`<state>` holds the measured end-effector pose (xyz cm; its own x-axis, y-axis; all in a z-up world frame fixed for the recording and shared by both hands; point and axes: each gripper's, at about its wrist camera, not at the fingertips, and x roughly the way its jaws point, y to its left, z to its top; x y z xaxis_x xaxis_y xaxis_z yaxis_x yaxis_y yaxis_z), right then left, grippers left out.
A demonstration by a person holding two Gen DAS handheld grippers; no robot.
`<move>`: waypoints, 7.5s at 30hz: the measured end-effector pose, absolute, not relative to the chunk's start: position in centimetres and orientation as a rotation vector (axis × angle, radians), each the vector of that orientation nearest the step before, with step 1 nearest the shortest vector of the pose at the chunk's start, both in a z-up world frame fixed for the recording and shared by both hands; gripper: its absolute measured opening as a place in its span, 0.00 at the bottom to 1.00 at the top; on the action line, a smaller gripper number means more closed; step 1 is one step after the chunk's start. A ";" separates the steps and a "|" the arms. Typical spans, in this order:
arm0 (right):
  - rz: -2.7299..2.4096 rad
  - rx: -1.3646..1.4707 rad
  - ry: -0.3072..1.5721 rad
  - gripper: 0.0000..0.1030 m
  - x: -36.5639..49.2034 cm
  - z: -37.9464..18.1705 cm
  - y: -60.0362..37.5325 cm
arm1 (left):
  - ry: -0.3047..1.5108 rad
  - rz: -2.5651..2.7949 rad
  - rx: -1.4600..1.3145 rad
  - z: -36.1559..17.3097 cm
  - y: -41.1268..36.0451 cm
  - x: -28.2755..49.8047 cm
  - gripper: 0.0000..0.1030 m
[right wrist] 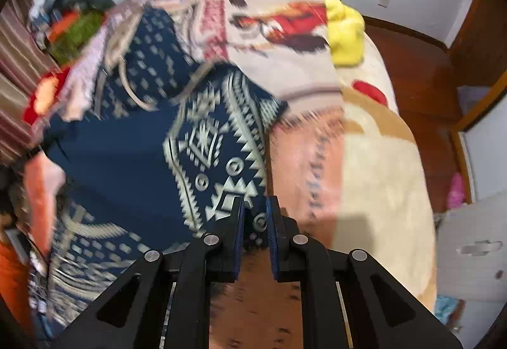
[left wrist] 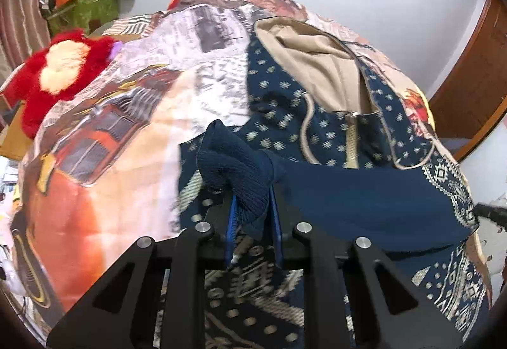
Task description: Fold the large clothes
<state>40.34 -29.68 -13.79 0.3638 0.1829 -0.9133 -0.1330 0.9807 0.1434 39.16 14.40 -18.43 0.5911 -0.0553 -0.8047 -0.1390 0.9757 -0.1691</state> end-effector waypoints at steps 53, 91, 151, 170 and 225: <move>0.283 0.027 1.091 0.96 47.5 -9.4 -25.0 | 0.994 -0.011 -0.070 -16.4 17.4 41.3 0.64; 0.608 0.105 1.030 0.17 54.4 -11.4 -11.6 | 1.069 -0.304 -0.184 -14.6 9.3 49.1 0.13; 0.557 -0.031 1.251 0.22 50.1 -16.5 -11.1 | 0.990 -0.375 -0.113 -15.5 7.1 43.2 0.04; 0.518 -0.042 1.216 0.22 31.2 -11.6 -19.4 | 1.121 -0.386 0.038 -19.2 4.6 25.5 0.20; 0.407 -0.094 1.284 0.94 31.3 -15.7 -18.0 | 0.954 -0.392 -0.214 -15.1 10.6 20.9 0.58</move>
<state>31.31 -18.05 -15.66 0.2226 0.2424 -0.9443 -0.3463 0.9251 0.1558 20.88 10.59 -15.10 0.5157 -0.4166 -0.7487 0.2303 0.9091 -0.3472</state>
